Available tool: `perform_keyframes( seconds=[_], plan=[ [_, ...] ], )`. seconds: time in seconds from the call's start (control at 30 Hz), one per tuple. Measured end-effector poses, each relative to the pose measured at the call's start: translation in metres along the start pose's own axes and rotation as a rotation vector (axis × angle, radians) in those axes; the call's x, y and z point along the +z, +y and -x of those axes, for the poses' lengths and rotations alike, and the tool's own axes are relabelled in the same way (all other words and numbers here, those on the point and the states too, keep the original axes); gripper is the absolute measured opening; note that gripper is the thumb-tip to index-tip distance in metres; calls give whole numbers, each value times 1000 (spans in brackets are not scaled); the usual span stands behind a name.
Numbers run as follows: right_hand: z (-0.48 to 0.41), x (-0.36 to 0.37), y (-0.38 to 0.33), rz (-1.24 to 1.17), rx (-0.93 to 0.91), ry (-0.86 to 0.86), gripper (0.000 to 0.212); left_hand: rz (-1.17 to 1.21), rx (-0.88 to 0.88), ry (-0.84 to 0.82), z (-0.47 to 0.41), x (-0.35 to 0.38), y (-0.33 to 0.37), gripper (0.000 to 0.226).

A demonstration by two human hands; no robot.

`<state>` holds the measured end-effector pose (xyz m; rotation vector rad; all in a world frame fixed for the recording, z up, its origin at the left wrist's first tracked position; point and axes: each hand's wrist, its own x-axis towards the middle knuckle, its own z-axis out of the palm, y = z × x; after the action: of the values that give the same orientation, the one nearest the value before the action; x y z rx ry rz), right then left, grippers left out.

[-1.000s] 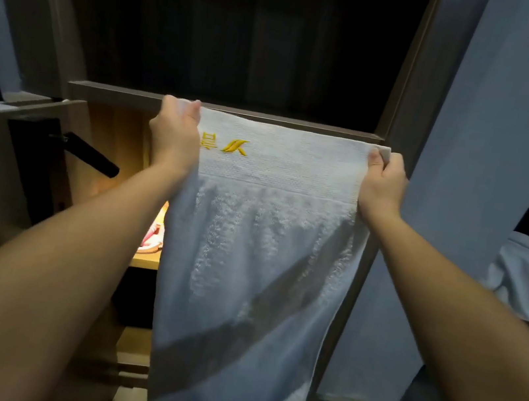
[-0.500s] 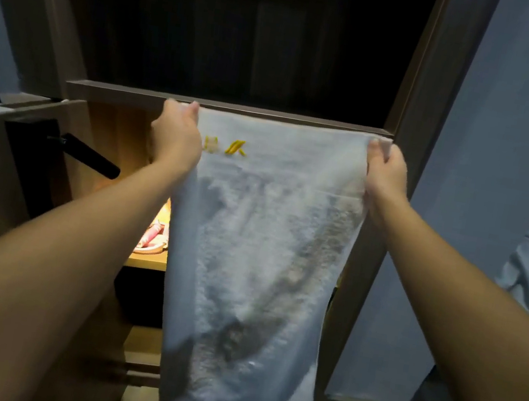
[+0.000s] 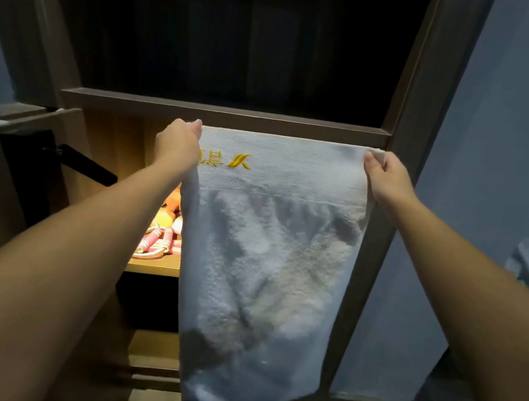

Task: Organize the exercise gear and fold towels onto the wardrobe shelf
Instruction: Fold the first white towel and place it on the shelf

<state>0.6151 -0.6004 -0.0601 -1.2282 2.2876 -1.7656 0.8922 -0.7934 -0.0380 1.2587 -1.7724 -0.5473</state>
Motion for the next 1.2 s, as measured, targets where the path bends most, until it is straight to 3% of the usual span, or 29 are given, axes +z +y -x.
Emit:
perform_keyframes(
  seconds=[0.17, 0.33, 0.67, 0.9, 1.2],
  plan=[
    [22, -18, -11, -60, -24, -92, 25, 28, 92, 18, 22, -23, -6, 44],
    [98, -39, 4, -181, -3, -173, 17, 115, 204, -82, 79, -50, -47, 46],
    [251, -89, -1, -371, 47, -355, 33, 446, 173, -285, 213, -112, -107, 34],
    [318, -134, -58, -553, -101, -359, 20, 841, 167, -338, 284, -189, -80, 27],
    [377, -186, -112, -611, -278, -355, 27, 1029, 305, -365, 339, -262, -40, 34]
  ],
)
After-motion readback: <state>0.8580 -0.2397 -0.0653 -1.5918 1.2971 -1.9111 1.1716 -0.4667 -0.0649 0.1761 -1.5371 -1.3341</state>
